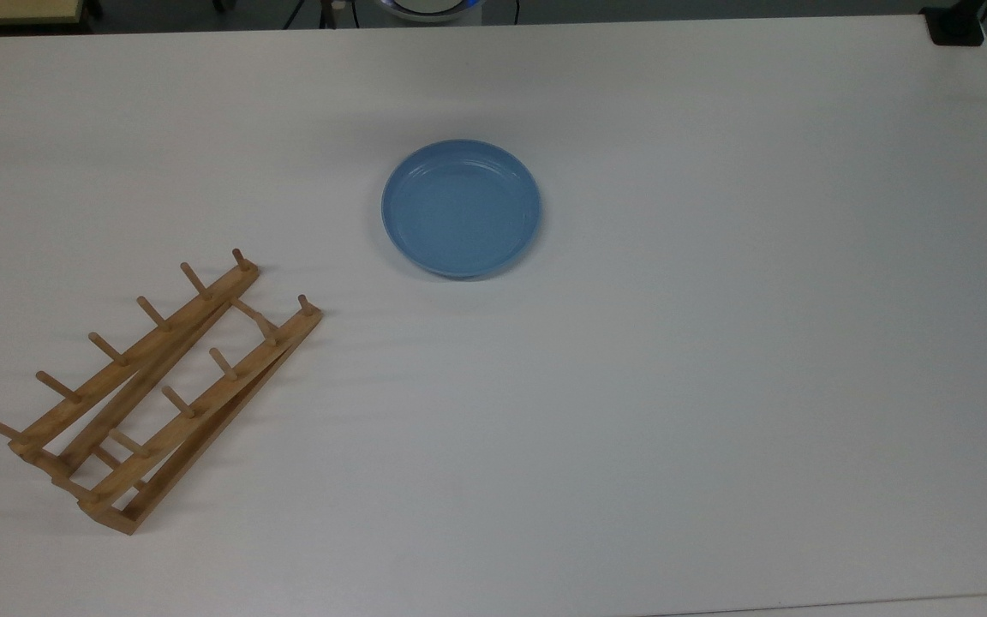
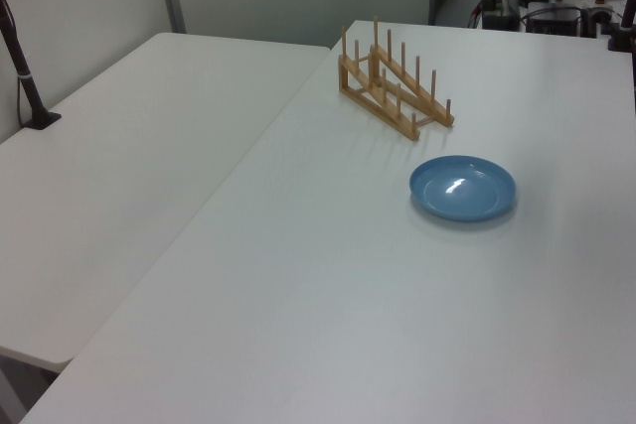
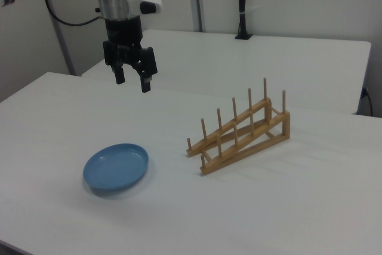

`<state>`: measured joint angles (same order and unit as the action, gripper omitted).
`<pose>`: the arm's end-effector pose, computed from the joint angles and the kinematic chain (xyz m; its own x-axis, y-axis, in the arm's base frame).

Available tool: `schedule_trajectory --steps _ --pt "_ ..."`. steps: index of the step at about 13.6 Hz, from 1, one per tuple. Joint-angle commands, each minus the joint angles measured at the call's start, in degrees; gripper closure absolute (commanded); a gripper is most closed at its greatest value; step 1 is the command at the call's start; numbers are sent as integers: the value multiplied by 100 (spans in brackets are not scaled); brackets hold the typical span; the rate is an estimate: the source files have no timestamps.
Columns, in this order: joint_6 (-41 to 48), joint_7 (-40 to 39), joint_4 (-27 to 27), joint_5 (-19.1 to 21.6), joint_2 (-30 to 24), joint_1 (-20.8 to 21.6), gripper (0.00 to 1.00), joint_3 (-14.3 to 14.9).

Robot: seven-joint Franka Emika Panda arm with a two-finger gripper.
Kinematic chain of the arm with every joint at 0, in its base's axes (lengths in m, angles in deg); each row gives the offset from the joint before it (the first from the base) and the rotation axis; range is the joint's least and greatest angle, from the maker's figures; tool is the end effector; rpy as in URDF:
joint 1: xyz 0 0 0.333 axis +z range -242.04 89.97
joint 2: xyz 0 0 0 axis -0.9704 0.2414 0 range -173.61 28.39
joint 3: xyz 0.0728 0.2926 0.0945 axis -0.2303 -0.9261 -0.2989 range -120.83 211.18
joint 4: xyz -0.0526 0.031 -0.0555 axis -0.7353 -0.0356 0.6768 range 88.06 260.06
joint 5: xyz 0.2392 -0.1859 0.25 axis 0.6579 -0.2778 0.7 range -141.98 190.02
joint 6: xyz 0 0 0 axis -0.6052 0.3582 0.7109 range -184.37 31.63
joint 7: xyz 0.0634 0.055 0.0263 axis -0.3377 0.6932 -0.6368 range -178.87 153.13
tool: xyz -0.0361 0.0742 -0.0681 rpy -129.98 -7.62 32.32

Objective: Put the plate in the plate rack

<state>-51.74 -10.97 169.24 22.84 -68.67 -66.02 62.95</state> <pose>0.5560 -0.0719 0.6163 0.9787 -0.1716 -0.1127 -0.1674 -0.9848 0.0455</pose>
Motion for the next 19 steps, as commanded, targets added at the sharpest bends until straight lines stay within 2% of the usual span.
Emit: schedule_trajectory --steps 1,9,15,19 --pt "72 30 51 170 -7 -26 0 -11" --pt "-227 -268 122 179 -24 -44 0 -11" --pt "-218 -873 157 215 -24 -61 0 -11" --pt "-595 -1376 613 215 72 -149 0 -11"
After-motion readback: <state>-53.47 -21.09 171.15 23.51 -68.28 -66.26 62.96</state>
